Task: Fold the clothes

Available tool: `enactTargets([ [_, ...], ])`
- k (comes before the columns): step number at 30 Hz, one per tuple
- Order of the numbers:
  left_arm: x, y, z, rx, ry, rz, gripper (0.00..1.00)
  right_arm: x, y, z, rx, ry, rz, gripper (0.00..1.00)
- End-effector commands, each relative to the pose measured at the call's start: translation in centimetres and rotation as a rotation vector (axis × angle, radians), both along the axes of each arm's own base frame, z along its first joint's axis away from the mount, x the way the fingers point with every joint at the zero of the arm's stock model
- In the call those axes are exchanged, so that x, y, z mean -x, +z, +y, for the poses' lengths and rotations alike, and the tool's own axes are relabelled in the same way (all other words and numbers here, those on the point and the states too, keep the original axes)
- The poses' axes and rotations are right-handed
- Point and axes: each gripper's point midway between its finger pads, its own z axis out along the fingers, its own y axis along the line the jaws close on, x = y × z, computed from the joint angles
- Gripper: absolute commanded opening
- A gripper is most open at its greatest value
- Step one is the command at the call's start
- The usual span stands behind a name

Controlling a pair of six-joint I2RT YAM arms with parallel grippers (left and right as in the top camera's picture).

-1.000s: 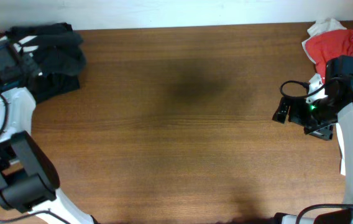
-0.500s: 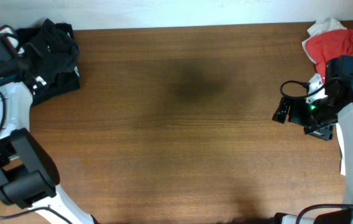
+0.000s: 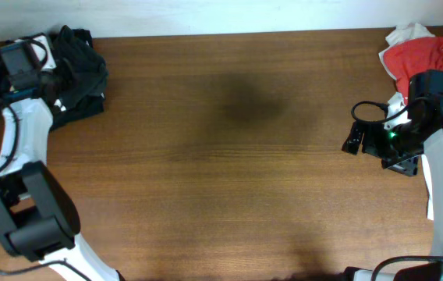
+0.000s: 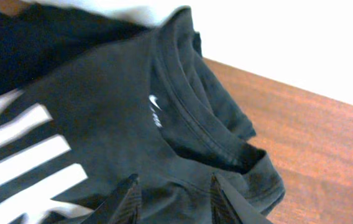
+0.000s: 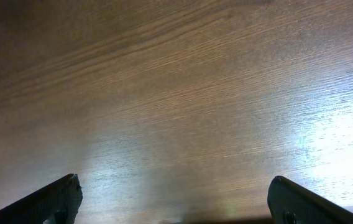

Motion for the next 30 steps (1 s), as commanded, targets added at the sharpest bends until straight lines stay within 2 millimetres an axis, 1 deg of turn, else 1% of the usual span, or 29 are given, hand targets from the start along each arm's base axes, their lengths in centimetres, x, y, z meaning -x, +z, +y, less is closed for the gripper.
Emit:
enactTargets([
  [1, 2.9, -2.0, 3.4, -0.027, 0.098, 0.115, 0.30, -0.1, 0.6, 0.0, 0.013, -0.001, -0.020, 0.99],
  [2, 3.3, -2.8, 4.0, -0.038, 0.124, 0.146, 0.27, -0.1, 0.6, 0.0, 0.013, -0.001, -0.020, 0.99],
  [3, 4.1, -4.3, 5.0, -0.049, 0.159, 0.194, 0.23, -0.1, 0.6, 0.0, 0.013, -0.001, -0.020, 0.99],
  [4, 4.5, -5.5, 5.5, -0.040, 0.167, 0.225, 0.22, -0.1, 0.6, 0.0, 0.013, -0.001, -0.020, 0.99],
  [5, 5.0, -7.3, 5.8, -0.024, 0.175, 0.269, 0.20, -0.1, 0.6, 0.0, 0.013, -0.001, -0.021, 0.99],
  [8, 6.0, -11.1, 6.2, 0.007, 0.182, 0.355, 0.20, -0.1, 0.6, 0.0, 0.013, -0.001, -0.020, 0.99],
  [10, 6.6, -12.0, 5.9, 0.024, 0.178, 0.390, 0.20, -0.1, 0.6, 0.0, 0.013, -0.001, -0.020, 0.99],
  [12, 6.0, -11.8, 4.2, 0.091, 0.116, 0.364, 0.19, -0.1, 0.6, 0.0, 0.013, -0.001, -0.020, 0.99],
  [13, 5.7, -11.1, 3.1, 0.139, 0.073, 0.342, 0.21, -0.1, 0.6, 0.0, 0.013, -0.001, -0.021, 0.99],
  [14, 5.5, -9.6, 2.3, 0.165, 0.044, 0.312, 0.24, -0.1, 0.6, 0.0, 0.013, -0.001, -0.020, 0.99],
  [15, 5.5, -8.4, 2.0, 0.172, 0.031, 0.290, 0.30, -0.1, 0.6, 0.0, 0.013, -0.001, -0.020, 0.99],
  [16, 5.4, -6.7, 1.7, 0.176, 0.021, 0.259, 0.40, -0.1, 0.6, 0.0, 0.013, -0.001, -0.020, 0.99],
  [17, 5.6, -4.2, 1.5, 0.180, 0.036, 0.222, 0.52, -0.1, 0.6, 0.0, 0.013, -0.001, -0.020, 0.99],
  [18, 6.2, -1.1, 1.1, 0.201, 0.071, 0.179, 0.77, -0.1, 0.6, 0.0, 0.013, -0.001, -0.020, 0.99],
  [19, 7.0, 1.0, 0.8, 0.231, 0.106, 0.158, 0.83, -0.1, 0.6, 0.0, 0.013, -0.001, -0.021, 0.99],
  [20, 7.7, 2.5, 0.4, 0.254, 0.125, 0.143, 0.86, -0.1, 0.6, 0.0, 0.013, -0.001, -0.020, 0.99],
  [21, 9.0, 4.7, -0.9, 0.296, 0.111, 0.129, 0.87, -0.1, 0.6, 0.0, 0.013, -0.001, -0.020, 0.99],
  [22, 11.2, 7.5, -3.8, 0.372, 0.037, 0.124, 0.93, -0.1, 0.6, 0.0, 0.013, -0.001, -0.020, 0.99],
  [24, 14.2, 8.9, -5.8, 0.411, 0.013, 0.169, 0.93, -0.1, 0.6, 0.0, 0.013, -0.001, -0.021, 0.99],
  [25, 16.2, 9.4, -7.2, 0.408, -0.011, 0.211, 0.97, -0.1, 0.6, 0.0, 0.013, -0.001, -0.021, 0.99],
  [26, 18.4, 9.6, -9.2, 0.402, -0.055, 0.265, 0.98, -0.1, 0.6, 0.0, 0.013, -0.001, -0.020, 0.99],
  [27, 19.4, 9.7, -10.3, 0.397, -0.087, 0.296, 0.98, -0.1, 0.6, 0.0, 0.013, -0.001, -0.021, 0.99],
  [28, 21.0, 9.5, -12.1, 0.404, -0.117, 0.341, 0.99, -0.1, 0.6, 0.0, 0.013, -0.001, -0.021, 0.99],
  [30, 22.9, 9.1, -14.9, 0.407, -0.179, 0.388, 0.99, -0.1, 0.6, 0.0, 0.013, -0.001, -0.020, 0.99],
])
